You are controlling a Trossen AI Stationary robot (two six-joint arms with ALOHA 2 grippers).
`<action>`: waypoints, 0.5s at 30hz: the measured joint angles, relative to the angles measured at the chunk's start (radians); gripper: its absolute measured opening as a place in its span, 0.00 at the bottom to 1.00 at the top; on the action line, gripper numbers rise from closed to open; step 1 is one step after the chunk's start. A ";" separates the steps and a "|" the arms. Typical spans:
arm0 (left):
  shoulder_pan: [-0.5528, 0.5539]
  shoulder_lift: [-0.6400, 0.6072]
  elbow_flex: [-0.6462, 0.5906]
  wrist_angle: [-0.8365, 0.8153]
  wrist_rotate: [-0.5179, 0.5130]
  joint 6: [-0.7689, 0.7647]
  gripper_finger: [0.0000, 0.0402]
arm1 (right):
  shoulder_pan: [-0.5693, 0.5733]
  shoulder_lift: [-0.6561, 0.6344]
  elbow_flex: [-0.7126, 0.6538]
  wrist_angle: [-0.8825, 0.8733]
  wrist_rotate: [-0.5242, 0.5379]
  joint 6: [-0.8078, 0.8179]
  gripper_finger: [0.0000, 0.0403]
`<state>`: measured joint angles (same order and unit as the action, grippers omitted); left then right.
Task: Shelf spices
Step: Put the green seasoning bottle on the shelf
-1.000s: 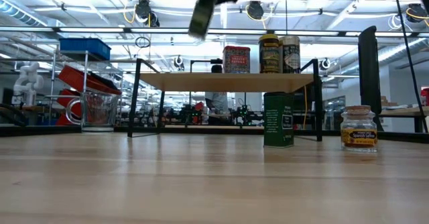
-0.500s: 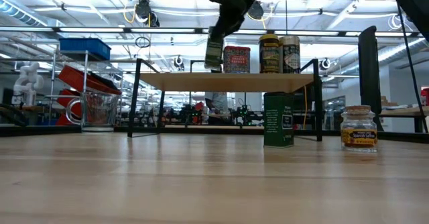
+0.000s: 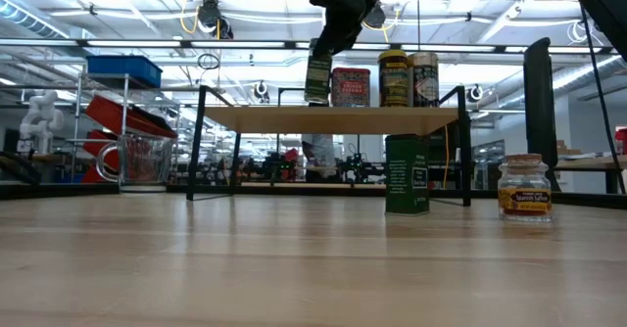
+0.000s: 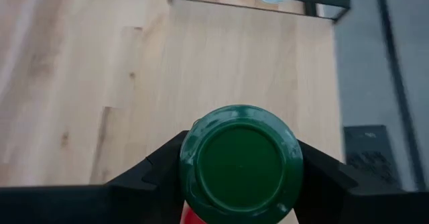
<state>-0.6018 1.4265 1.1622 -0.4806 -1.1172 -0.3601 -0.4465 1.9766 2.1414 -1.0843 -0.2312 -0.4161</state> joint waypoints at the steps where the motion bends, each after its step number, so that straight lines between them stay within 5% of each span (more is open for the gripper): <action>1: 0.000 0.000 0.000 0.000 0.000 0.000 0.71 | 0.000 0.000 0.000 0.000 -0.024 0.000 0.49; 15: 0.000 0.000 0.000 0.002 0.000 -0.001 0.71 | 0.004 0.016 0.000 0.009 -0.056 0.005 0.49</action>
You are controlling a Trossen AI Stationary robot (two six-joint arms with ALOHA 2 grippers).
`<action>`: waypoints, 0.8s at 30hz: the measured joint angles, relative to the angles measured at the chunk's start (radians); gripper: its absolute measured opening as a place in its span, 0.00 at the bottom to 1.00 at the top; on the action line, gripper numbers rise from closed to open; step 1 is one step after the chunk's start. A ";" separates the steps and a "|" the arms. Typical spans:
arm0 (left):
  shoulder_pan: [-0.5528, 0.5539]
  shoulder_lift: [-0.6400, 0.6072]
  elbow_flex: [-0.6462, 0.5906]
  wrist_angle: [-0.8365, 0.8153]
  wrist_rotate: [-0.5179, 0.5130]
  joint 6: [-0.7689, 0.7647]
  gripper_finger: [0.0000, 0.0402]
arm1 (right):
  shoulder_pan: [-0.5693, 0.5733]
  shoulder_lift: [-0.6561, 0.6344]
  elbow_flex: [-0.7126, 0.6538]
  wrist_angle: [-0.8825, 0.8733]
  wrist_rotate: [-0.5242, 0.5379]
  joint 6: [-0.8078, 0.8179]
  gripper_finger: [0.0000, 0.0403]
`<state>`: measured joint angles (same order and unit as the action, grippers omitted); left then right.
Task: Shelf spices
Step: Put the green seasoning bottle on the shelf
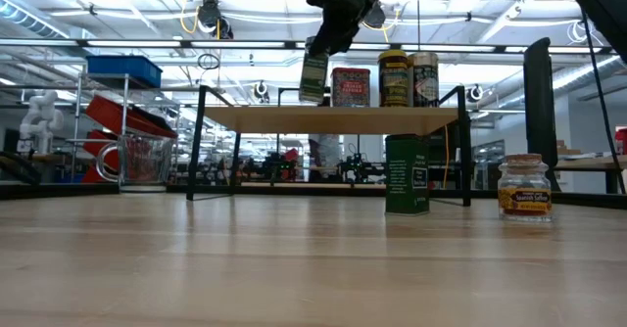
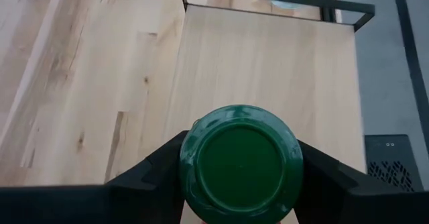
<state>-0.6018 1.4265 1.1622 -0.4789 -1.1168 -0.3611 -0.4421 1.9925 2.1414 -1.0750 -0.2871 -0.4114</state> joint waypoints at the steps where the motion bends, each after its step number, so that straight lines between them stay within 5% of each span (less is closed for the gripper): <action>1: 0.000 0.000 0.000 0.000 0.000 0.000 0.71 | 0.001 0.003 0.000 -0.002 0.000 0.000 0.49; 14: 0.000 0.000 0.000 -0.001 0.002 0.000 0.71 | 0.014 0.039 -0.001 -0.014 0.055 -0.016 0.50; 24: 0.000 0.000 0.000 -0.001 0.005 0.000 0.71 | 0.007 0.041 0.000 -0.022 0.060 0.003 0.61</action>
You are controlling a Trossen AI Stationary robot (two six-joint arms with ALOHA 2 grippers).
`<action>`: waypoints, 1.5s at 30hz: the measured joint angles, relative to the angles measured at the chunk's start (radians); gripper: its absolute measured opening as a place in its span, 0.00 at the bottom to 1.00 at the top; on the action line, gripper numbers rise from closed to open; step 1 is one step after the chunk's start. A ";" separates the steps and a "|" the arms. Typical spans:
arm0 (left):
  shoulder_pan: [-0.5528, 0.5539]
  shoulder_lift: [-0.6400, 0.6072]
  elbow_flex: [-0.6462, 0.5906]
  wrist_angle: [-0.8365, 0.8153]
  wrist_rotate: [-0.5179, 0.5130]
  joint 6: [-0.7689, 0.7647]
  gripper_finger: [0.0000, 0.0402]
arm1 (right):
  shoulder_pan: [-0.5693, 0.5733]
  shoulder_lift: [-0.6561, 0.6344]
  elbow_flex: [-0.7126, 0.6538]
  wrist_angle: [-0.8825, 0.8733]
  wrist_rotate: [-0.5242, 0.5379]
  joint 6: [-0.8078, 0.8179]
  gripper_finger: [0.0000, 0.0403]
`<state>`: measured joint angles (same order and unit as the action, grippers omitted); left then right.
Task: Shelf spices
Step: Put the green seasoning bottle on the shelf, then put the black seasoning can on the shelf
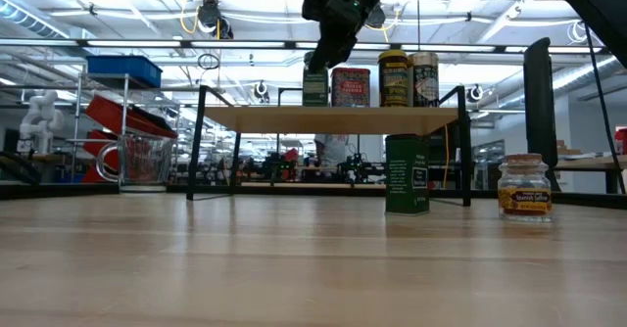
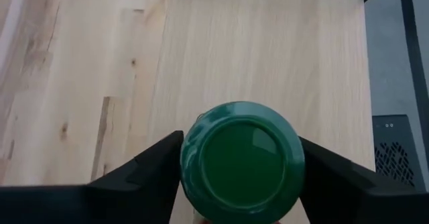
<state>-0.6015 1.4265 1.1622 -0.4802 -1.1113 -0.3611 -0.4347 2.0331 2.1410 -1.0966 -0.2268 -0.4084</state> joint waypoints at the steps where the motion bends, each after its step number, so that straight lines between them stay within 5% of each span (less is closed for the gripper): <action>1: 0.000 0.000 0.000 0.000 0.000 0.000 0.71 | 0.000 0.000 0.000 0.000 0.000 0.000 0.62; 16: 0.003 0.000 0.000 0.000 0.000 -0.022 0.71 | 0.054 -0.055 0.197 -0.115 0.071 0.030 0.68; 30: 0.092 0.094 0.000 0.127 0.064 -0.025 0.71 | 0.362 -0.210 0.196 -0.324 0.087 0.285 0.68; 39: 0.202 0.268 -0.001 0.455 0.287 0.132 0.71 | 0.702 -0.244 0.118 -0.474 0.369 0.554 0.68; 45: 0.244 0.341 -0.001 0.530 0.346 0.138 0.71 | 0.909 -0.364 -0.106 -0.423 0.593 0.770 0.68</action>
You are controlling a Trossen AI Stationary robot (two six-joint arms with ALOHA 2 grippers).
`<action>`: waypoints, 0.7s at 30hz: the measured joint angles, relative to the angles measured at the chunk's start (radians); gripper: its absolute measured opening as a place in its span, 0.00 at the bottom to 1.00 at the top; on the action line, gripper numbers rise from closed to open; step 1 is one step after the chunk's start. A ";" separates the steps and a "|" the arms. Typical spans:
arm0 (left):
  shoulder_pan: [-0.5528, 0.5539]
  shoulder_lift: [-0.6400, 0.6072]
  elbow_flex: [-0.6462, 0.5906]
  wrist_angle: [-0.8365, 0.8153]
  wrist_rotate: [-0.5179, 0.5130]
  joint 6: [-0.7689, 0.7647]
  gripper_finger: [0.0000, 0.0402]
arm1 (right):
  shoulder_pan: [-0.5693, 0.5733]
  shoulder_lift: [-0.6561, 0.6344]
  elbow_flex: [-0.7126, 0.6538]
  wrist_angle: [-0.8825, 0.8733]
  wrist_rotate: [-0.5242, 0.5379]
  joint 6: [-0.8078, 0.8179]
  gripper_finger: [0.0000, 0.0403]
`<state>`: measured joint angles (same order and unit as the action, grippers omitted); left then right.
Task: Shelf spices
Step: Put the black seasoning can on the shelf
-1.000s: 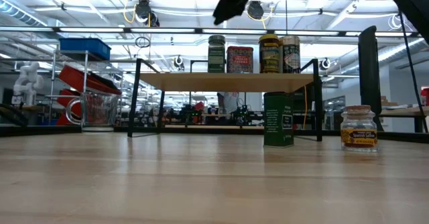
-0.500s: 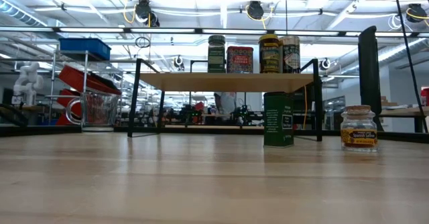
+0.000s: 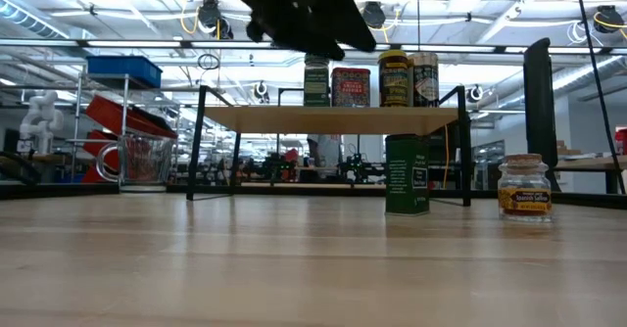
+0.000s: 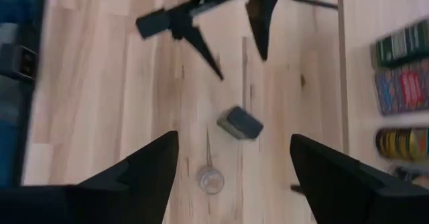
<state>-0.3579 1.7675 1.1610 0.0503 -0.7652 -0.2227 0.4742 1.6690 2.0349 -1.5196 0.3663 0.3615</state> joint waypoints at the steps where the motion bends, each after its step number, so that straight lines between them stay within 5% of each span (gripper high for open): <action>1: 0.006 0.006 0.000 0.003 0.003 0.000 0.71 | 0.032 -0.025 -0.063 0.019 0.035 0.044 0.68; 6: 0.015 0.027 0.000 0.037 0.029 0.005 0.71 | 0.161 -0.186 -0.458 0.244 0.182 0.252 0.68; 13: 0.042 0.071 0.000 0.071 0.068 0.071 0.73 | 0.222 -0.333 -0.965 0.713 0.242 0.400 0.68; 21: 0.101 0.149 0.000 0.200 0.196 -0.006 0.91 | 0.219 -0.349 -1.182 0.984 0.243 0.427 0.68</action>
<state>-0.2564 1.9165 1.1614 0.2501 -0.5690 -0.2286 0.6930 1.3197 0.8532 -0.5359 0.6095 0.7881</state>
